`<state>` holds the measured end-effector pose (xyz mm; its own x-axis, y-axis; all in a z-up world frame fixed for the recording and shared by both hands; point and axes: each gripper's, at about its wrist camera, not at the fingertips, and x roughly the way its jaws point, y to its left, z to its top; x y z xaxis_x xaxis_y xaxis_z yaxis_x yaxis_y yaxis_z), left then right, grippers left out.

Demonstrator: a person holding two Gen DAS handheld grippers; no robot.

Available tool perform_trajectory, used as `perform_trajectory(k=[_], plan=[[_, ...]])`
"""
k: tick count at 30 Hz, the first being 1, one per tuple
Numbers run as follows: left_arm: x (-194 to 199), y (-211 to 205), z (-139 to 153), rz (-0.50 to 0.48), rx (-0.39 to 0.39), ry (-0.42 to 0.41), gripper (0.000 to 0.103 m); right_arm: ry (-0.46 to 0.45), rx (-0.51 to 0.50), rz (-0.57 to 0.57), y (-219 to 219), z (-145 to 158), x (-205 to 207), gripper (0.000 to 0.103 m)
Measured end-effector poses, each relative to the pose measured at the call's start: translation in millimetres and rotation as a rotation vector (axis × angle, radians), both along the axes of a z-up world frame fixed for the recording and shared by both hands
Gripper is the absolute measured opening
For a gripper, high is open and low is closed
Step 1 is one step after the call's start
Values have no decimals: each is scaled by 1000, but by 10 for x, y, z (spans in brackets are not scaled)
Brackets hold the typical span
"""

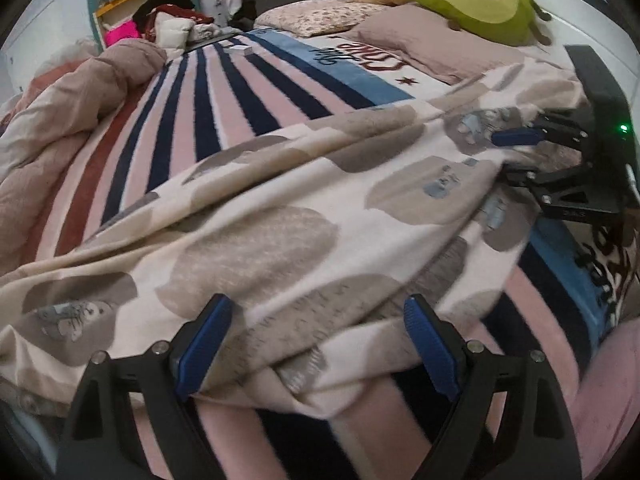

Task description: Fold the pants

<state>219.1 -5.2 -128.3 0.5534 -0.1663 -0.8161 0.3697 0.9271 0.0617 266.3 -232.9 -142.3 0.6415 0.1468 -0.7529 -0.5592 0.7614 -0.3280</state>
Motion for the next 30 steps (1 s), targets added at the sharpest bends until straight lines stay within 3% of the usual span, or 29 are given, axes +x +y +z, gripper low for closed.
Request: perform_trajectory(k=[3,4,5,8,11,12,14,17,26,30], plan=[[69,4,-3,0,30,-18,85,2,18,-17,-3,33,77,28],[97,-25,-17,-11,37,-17,85,3,14,-24,9,30,109,8],[109,-50,-24,-23,33,-13,85,8,16,-32,15,32,140,4],[128,-136,-42,-50,54,-16,85,-6,77,-49,-12,153,164,4],[160,-144,-59,-17,102,-50,83,-38,123,-52,-46,329,138,3],[175,-125,-63,1,111,-57,69,-34,138,-47,-56,378,128,3],[178,-93,-73,12,145,-66,30,-12,156,-36,-66,444,104,3],[134,-22,-57,8,136,-58,6,39,162,-22,-87,442,58,3],[-342,121,101,-43,26,13,3,156,185,8,-236,382,-280,2],[-430,57,-12,-57,66,30,6,243,211,-11,-315,238,-347,3]])
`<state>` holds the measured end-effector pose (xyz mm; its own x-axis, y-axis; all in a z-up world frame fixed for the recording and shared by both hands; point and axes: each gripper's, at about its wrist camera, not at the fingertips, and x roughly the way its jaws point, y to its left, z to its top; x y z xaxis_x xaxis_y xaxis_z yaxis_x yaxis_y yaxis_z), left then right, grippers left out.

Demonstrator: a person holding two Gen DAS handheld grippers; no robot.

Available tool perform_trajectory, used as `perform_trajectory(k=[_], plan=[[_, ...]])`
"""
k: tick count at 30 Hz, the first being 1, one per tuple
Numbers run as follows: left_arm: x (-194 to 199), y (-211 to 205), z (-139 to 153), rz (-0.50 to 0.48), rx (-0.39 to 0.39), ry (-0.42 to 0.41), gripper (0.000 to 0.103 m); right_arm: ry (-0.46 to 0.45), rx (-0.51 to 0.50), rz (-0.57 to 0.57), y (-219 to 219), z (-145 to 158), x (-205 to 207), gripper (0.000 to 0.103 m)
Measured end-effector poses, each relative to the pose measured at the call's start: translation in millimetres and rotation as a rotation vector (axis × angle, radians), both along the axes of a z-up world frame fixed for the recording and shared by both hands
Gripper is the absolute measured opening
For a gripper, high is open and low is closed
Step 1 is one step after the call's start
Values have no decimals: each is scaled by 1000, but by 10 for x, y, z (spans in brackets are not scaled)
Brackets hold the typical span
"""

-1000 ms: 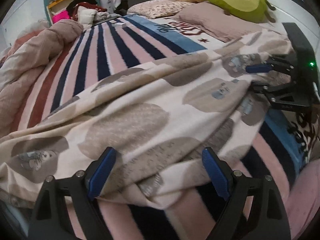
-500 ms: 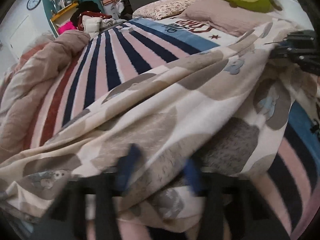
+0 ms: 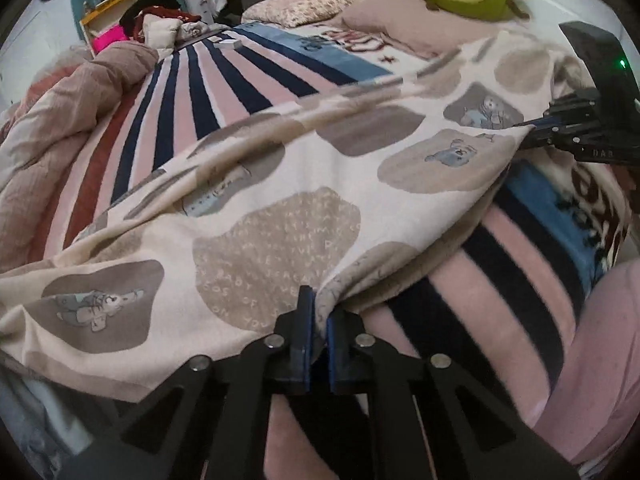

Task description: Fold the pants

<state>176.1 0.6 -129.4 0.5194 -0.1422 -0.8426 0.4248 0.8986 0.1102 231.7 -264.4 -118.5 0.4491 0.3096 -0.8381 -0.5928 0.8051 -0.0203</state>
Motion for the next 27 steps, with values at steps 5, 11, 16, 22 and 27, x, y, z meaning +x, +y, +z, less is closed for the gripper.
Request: perform_trajectory(k=[5,11,16,22,27], plan=[[-76,58,92,29,-14,-29,62,22,31,-92,-165,-105,-46,38],[-233,496,309,160,-111,-56,66,-106,121,-399,-958,317,-407,60],[-244,636,282,215,-167,-52,66,-87,281,-517,-1481,441,-427,61],[-244,712,330,260,-180,-85,66,-276,218,-629,-1545,574,-202,61],[-209,807,333,293,-192,-96,66,-342,255,-683,-1617,653,85,61]])
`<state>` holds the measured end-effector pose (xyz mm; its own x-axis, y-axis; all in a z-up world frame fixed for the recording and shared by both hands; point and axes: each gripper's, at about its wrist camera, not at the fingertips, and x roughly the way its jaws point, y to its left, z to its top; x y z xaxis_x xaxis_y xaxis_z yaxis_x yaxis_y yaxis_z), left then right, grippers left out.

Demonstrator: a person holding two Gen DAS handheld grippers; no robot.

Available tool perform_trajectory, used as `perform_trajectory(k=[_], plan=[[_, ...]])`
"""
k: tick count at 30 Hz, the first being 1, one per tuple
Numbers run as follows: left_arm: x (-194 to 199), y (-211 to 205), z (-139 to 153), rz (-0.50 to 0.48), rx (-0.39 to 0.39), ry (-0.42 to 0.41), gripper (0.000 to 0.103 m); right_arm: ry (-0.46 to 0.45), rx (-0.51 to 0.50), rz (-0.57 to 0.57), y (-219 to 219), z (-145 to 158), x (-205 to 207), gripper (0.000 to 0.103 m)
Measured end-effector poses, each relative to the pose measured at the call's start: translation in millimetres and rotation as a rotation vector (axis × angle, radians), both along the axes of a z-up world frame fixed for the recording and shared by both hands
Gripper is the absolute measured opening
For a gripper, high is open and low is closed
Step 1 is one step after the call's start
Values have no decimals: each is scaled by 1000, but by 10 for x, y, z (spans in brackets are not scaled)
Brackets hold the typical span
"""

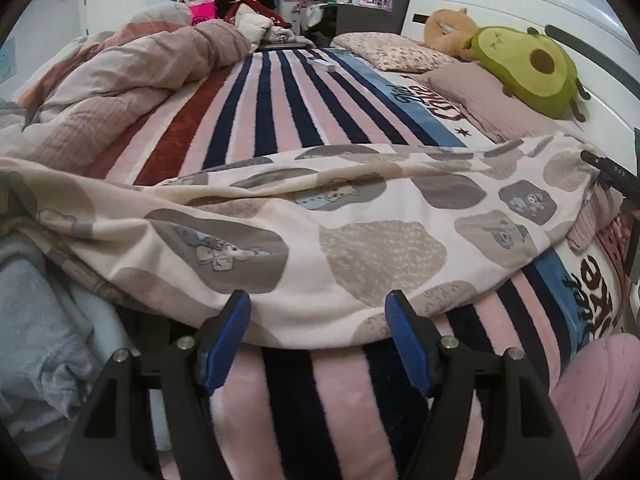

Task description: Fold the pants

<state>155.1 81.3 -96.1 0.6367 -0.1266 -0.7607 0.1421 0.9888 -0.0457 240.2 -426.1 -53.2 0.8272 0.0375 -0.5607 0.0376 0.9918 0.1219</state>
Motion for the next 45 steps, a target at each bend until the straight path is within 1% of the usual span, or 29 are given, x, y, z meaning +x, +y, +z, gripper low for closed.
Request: perform_trajectory(k=[2,3,4,5,6,10,13,15,16,17,19,20,21,22,23,24,25,27,28,30,31,32,36,37,39,41,43,45], plan=[[16,28,-3,14,-2,-7,66,-8,-26,-10,42,-6,104,61],[21,44,-5,21,-4,-9,66,-15,-49,-14,67,-7,121,59],[28,63,-9,31,-9,-11,66,-22,-101,-32,108,-9,142,40],[30,74,-13,35,-12,-11,66,-24,-152,-60,141,-12,158,10],[36,92,-22,41,-16,-9,66,-33,-183,-77,144,-17,160,4],[35,128,-49,61,-11,4,71,-75,-170,-95,40,8,44,4],[18,155,-32,59,-36,5,73,-110,-186,-114,9,61,-83,2],[16,174,-5,63,-42,0,77,-117,-204,-119,-21,105,-126,2],[19,201,6,85,-39,-2,80,-107,-197,-111,-50,122,-127,2],[22,224,13,104,-36,-4,80,-90,-182,-100,-78,127,-117,2],[19,247,55,124,-15,-15,80,-37,-184,-73,-90,98,-79,3],[12,252,94,118,-7,-27,80,16,-198,-50,-72,65,-35,4],[-3,263,161,109,1,-43,80,44,-201,-36,-59,48,-25,7],[-25,293,260,103,5,-63,80,61,-193,-19,-44,48,-50,20],[-40,327,336,103,6,-75,80,72,-183,4,-13,70,-102,38],[-48,365,417,105,7,-85,80,87,-184,27,35,96,-150,46],[-59,437,535,111,14,-99,80,99,-191,46,80,111,-194,50],[-59,573,721,134,41,-123,80,142,-214,125,227,156,-343,50],[-47,615,781,145,59,-134,80,152,-188,182,297,186,-429,50],[12,729,919,175,147,-163,80,176,-125,271,421,208,-523,51],[66,795,967,194,186,-167,80,184,-111,307,492,208,-545,51],[141,890,1014,219,201,-160,80,186,-111,329,566,195,-555,51],[366,1247,1040,309,180,-116,80,190,-153,400,909,90,-439,52],[365,1316,1007,314,150,-107,80,200,-148,403,947,53,-385,52],[306,1341,947,292,95,-111,80,230,-107,423,1001,-66,-298,52],[185,1302,847,252,4,-110,80,268,-60,442,1049,-192,-261,52],[63,1207,751,215,-66,-105,80,298,-35,433,1051,-307,-254,52],[-39,1043,695,178,-67,-105,80,291,-17,370,938,-357,-295,52]])
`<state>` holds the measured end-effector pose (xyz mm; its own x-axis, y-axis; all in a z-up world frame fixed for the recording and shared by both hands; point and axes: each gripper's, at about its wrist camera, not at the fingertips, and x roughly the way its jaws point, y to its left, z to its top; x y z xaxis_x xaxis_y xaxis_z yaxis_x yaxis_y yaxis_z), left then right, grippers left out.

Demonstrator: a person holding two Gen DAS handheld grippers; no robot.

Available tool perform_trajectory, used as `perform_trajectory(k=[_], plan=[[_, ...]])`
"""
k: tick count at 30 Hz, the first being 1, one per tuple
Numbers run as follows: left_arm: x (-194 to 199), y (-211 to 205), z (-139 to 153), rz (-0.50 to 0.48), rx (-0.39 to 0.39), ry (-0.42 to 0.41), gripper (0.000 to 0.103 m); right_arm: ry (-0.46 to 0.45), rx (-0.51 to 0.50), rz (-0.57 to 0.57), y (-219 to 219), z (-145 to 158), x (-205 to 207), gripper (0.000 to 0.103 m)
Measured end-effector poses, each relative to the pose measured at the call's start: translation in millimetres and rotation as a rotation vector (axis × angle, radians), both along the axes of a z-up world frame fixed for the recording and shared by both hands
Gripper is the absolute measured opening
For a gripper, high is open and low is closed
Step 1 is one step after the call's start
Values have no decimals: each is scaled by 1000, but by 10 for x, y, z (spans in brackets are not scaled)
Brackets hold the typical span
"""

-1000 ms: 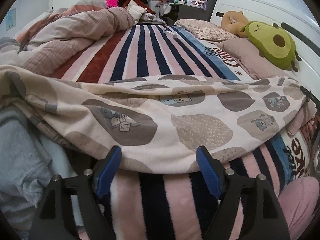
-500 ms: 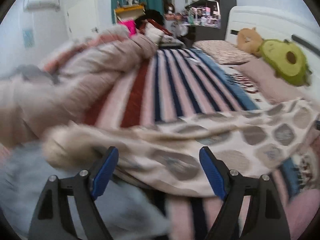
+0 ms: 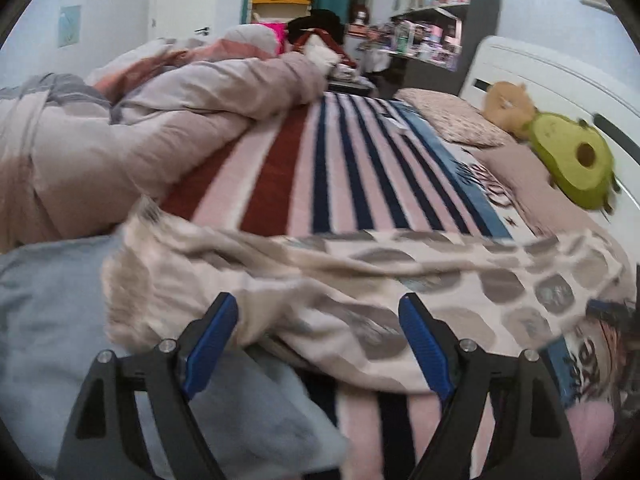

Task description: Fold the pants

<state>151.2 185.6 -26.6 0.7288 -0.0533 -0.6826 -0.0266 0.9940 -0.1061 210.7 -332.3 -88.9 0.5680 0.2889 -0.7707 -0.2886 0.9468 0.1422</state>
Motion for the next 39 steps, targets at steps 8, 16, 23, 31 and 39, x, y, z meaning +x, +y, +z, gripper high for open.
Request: perform_trajectory(k=[8,16,23,31,39], plan=[[-64,-472,-106,-106,-44,18,80,-139,-21,-343,-773,281,-267,65],[24,-643,-179,-129,-24,32,80,-247,66,-426,-1099,360,75,74],[82,-620,-270,-111,-31,48,80,-337,44,-460,-1109,377,493,51],[106,-686,-290,-117,-18,49,80,-429,-29,-468,-1065,511,462,5],[90,-769,-203,-140,-26,25,80,-477,-118,-568,-1526,908,54,1]])
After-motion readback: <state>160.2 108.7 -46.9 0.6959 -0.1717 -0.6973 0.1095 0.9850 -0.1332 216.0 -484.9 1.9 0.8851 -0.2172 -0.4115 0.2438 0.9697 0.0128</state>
